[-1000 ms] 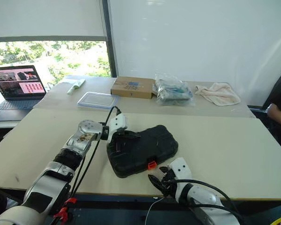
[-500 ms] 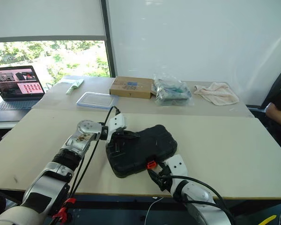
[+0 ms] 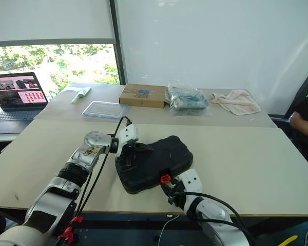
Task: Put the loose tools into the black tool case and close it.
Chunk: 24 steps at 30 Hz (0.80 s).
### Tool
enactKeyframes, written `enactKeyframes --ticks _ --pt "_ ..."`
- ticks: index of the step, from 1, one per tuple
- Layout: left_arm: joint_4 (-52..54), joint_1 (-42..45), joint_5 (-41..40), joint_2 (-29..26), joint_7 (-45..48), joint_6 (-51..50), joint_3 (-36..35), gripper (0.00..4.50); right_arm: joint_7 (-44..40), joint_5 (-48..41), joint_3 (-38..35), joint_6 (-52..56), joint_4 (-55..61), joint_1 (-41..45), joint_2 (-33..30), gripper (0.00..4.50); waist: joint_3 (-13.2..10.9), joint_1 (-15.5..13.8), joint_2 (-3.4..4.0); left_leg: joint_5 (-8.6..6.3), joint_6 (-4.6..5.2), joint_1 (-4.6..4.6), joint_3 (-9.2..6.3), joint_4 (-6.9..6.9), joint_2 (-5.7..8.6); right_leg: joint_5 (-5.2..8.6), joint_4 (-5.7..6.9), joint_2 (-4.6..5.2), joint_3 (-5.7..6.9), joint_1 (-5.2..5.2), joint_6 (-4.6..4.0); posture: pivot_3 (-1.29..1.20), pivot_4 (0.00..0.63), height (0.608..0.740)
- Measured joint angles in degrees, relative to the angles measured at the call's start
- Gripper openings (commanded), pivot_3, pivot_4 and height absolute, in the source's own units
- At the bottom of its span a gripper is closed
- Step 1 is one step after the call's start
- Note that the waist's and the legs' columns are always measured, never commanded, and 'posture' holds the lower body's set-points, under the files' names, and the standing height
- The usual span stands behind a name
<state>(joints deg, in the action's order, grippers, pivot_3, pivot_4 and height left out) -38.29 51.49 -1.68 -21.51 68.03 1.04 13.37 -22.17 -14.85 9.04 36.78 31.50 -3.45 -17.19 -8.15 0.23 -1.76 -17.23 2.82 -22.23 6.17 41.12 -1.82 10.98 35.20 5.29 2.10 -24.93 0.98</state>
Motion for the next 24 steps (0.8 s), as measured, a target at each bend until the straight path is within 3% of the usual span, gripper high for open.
enactKeyframes --ticks 10,24 --pt "0.0 0.0 0.1 -0.2 -0.4 -0.4 0.0 0.0 -3.7 -2.0 -3.2 -3.6 2.9 -2.0 -1.8 1.26 0.0 0.3 0.0 0.0 0.0 0.03 0.0 -0.02 -0.01 0.0 0.0 -0.02 -0.01 0.0 0.0 0.0 0.15 0.74" --pt "-0.3 0.1 0.1 -0.3 -0.7 -0.4 -0.2 0.0 -4.0 -1.0 -2.0 -6.8 -0.5 0.5 0.1 1.19 0.0 0.5 0.01 0.0 0.0 0.04 0.01 -0.05 0.0 0.0 0.0 -0.03 -0.02 -0.01 -0.01 0.0 0.15 0.74"
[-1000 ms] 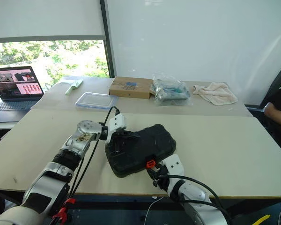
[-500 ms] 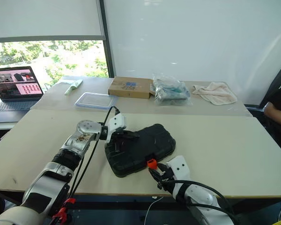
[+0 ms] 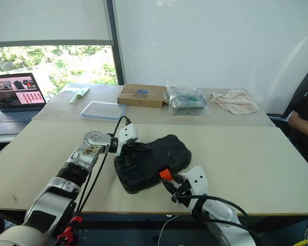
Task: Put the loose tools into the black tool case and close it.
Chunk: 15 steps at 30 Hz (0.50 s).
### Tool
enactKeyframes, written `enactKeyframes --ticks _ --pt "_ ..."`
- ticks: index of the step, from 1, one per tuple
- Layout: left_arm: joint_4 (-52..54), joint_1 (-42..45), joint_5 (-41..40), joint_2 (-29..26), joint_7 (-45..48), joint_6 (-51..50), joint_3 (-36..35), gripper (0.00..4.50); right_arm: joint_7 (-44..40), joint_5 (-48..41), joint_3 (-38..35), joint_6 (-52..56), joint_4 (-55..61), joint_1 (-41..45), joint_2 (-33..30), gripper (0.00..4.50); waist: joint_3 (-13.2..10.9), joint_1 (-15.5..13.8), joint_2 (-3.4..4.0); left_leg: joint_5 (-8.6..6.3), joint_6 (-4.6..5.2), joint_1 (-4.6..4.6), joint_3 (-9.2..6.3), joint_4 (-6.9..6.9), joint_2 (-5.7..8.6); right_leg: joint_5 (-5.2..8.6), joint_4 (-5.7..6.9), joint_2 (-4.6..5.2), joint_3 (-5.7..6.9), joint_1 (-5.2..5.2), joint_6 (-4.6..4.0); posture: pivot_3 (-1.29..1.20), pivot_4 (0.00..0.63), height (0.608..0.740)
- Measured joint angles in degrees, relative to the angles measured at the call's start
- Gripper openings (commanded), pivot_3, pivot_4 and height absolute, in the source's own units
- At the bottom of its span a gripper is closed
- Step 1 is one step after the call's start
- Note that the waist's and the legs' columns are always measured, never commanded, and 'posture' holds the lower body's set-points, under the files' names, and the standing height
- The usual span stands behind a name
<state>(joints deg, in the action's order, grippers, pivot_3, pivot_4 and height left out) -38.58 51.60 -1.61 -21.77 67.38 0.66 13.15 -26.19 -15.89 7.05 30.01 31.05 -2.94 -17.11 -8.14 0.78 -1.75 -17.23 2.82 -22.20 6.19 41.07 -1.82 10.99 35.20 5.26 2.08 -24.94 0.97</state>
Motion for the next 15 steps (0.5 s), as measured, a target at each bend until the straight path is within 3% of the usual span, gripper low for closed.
enactKeyframes --ticks 9,11,15 --pt "-0.6 0.0 0.0 0.1 -0.2 0.1 0.0 0.0 0.3 2.5 2.0 -0.9 -1.9 1.6 0.0 1.19 0.0 0.3 0.0 0.04 -0.07 0.12 0.03 -0.05 -0.04 0.0 0.07 -0.06 -0.07 0.01 -0.03 0.0 0.15 0.74" --pt "-0.6 0.0 0.0 0.1 -0.2 0.2 0.0 0.0 0.2 2.3 1.9 -0.8 -1.9 1.6 -0.1 2.19 0.0 0.3 0.0 0.04 -0.07 0.12 0.03 -0.05 -0.04 -0.01 0.08 -0.06 -0.08 0.0 -0.04 0.0 0.15 0.74" --pt "-0.7 0.0 0.0 0.3 -0.1 0.4 0.1 0.0 -0.9 1.2 1.6 -0.8 -1.4 2.1 -0.5 3.5 0.0 0.1 0.01 0.04 -0.07 0.12 0.02 -0.05 -0.04 0.0 0.07 -0.03 -0.07 0.02 -0.04 0.0 0.15 0.74"
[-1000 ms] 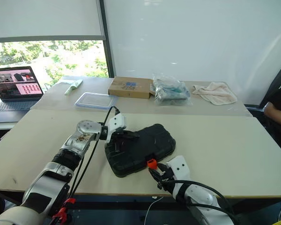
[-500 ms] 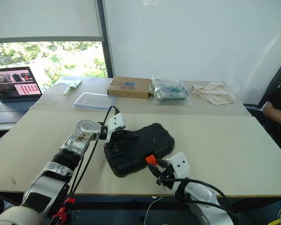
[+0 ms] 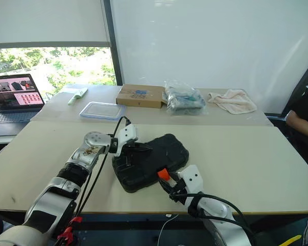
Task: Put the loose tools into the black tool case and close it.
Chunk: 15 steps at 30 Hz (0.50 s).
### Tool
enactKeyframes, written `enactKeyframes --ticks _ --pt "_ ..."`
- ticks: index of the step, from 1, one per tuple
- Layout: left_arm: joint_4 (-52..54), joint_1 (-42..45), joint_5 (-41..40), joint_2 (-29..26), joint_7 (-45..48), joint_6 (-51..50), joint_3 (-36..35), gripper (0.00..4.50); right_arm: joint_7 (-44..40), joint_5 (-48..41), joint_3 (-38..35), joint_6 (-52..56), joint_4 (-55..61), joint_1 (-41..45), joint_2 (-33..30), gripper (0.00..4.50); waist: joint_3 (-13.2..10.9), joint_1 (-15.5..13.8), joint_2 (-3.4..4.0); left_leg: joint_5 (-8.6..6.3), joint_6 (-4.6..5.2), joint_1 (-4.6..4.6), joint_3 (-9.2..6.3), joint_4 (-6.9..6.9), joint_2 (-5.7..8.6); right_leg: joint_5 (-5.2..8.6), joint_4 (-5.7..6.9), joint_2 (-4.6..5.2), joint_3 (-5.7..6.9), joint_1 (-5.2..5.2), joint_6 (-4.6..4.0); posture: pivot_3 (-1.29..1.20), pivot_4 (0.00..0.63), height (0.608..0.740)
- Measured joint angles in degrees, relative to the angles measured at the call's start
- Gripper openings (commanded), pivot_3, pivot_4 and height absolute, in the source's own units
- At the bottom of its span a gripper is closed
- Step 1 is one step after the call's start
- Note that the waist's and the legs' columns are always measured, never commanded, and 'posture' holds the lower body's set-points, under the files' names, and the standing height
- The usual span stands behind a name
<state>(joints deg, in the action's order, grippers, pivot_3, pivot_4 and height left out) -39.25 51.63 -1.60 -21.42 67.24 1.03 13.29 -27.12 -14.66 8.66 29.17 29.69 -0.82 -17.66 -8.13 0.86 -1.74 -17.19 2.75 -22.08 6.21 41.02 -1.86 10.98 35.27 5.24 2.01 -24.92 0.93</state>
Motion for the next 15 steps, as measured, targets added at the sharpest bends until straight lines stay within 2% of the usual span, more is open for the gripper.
enactKeyframes --ticks 1,5,9,15 --pt "0.0 0.1 0.0 0.1 0.0 0.0 0.0 0.0 -0.5 -0.2 0.0 -0.2 0.4 -0.2 -0.6 3.76 0.0 -0.1 0.0 0.0 0.0 -0.01 0.0 0.0 0.0 0.0 -0.02 0.02 0.0 0.0 0.0 0.0 0.15 0.74" --pt "-0.1 0.1 0.0 0.2 0.1 0.0 0.2 0.0 -2.8 -1.4 -2.6 -1.2 3.2 -2.5 -4.2 3.76 0.0 -0.2 -0.01 -0.04 0.07 0.01 0.0 0.0 0.02 0.01 -0.1 0.05 0.02 0.1 0.02 0.0 0.15 0.74" --pt "-0.2 0.1 0.0 0.1 0.2 0.0 0.2 0.0 -4.8 -3.7 -5.8 -1.1 4.2 -5.3 -7.1 2.69 0.0 -0.3 0.0 -0.04 0.07 0.07 -0.02 -0.02 0.01 0.01 -0.13 0.05 0.04 0.15 0.02 0.0 0.15 0.74" --pt "-0.3 0.1 0.0 0.1 0.1 0.0 0.2 0.0 -4.8 -1.8 -3.7 -1.1 2.9 -3.3 -8.1 0.65 0.0 -0.2 0.0 -0.04 0.07 0.11 -0.02 -0.02 0.0 0.01 -0.13 0.04 0.04 0.19 0.03 0.0 0.15 0.74"
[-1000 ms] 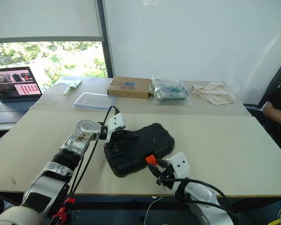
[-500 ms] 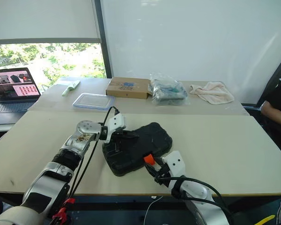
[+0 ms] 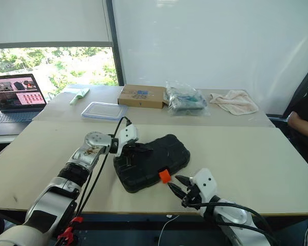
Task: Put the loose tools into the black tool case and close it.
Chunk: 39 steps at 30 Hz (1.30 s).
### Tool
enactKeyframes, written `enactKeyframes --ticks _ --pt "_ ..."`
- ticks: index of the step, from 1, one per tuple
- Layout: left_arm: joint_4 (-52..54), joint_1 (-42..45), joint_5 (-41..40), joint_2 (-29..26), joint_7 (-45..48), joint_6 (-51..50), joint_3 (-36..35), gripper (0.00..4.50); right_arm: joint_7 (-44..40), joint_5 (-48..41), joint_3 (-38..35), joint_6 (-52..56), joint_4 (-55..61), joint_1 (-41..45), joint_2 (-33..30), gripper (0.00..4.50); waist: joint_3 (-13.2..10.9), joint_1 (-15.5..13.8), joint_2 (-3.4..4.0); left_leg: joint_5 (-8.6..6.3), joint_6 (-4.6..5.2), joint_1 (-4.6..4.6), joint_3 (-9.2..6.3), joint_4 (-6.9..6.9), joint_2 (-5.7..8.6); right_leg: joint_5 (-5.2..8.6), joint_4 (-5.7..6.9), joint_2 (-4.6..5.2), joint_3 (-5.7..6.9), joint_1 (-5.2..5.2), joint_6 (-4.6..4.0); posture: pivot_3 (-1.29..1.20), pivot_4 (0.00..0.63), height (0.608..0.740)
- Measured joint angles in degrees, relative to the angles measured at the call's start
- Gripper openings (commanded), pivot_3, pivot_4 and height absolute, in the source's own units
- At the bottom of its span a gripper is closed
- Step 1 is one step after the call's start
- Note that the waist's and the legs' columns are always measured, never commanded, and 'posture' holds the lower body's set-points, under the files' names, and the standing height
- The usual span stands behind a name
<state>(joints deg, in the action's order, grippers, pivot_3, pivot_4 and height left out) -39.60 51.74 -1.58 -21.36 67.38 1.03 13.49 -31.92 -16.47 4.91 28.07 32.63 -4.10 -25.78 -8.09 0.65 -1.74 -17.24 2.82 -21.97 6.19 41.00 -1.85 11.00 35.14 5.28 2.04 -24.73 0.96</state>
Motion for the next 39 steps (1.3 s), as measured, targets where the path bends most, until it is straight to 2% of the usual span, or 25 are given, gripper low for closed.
enactKeyframes --ticks 1,2,10,23,39 --pt "0.0 0.0 0.0 0.1 0.0 0.0 0.0 0.0 0.1 0.6 0.9 0.0 -0.8 0.8 0.0 0.26 0.0 0.0 0.0 0.0 0.0 -0.01 0.0 0.0 0.0 0.0 0.0 0.01 0.0 0.0 0.0 0.0 0.15 0.74" --pt "0.0 0.0 0.0 0.1 0.0 0.0 0.0 0.0 0.1 1.2 1.7 0.0 -1.3 1.4 0.0 0.09 0.0 0.0 0.01 0.0 0.0 -0.01 0.0 0.0 0.0 0.0 -0.01 0.01 0.0 0.0 0.0 0.0 0.15 0.74" --pt "-0.1 0.1 0.0 0.1 0.0 0.0 0.1 0.0 -0.4 5.2 5.9 -1.0 -6.1 4.9 -0.3 0.09 0.0 0.0 0.0 0.0 0.01 -0.01 0.0 0.0 0.01 0.0 -0.02 0.01 0.01 0.01 0.0 0.0 0.15 0.74" --pt "-0.1 0.1 0.5 0.0 -0.4 -0.1 0.1 0.0 -1.4 7.2 7.4 -3.2 -11.7 8.0 1.0 0.09 0.0 0.1 0.0 0.01 -0.01 0.01 0.0 0.02 -0.02 -0.01 0.01 -0.01 0.01 0.01 0.0 0.0 0.15 0.74" --pt "-0.3 0.4 0.6 -0.3 -1.0 -1.4 0.0 0.0 -1.5 8.5 7.7 -9.0 -14.8 7.7 4.3 0.09 0.0 0.2 0.01 0.01 -0.01 -0.01 0.01 0.0 -0.03 -0.01 0.02 -0.02 0.0 -0.02 -0.01 0.0 0.15 0.74"
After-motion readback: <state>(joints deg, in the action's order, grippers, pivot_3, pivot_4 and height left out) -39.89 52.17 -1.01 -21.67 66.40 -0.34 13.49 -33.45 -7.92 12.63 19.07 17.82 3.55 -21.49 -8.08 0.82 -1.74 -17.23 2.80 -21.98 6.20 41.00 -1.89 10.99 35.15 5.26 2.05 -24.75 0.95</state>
